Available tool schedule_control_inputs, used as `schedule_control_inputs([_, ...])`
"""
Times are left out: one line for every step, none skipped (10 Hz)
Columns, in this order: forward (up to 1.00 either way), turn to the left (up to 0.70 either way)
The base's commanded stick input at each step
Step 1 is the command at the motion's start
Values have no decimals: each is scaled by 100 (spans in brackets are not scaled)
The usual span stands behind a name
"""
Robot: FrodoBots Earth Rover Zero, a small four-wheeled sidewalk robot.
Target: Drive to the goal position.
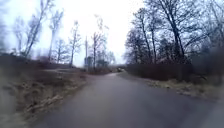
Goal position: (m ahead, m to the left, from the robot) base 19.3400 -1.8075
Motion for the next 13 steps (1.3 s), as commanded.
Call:
schedule_control_inputs([70, 0])
schedule_control_inputs([70, 0])
schedule_control_inputs([70, 0])
schedule_control_inputs([70, 0])
schedule_control_inputs([70, 0])
schedule_control_inputs([70, 0])
schedule_control_inputs([70, 0])
schedule_control_inputs([70, 0])
schedule_control_inputs([70, 0])
schedule_control_inputs([70, 0])
schedule_control_inputs([70, 0])
schedule_control_inputs([70, 0])
schedule_control_inputs([70, 0])
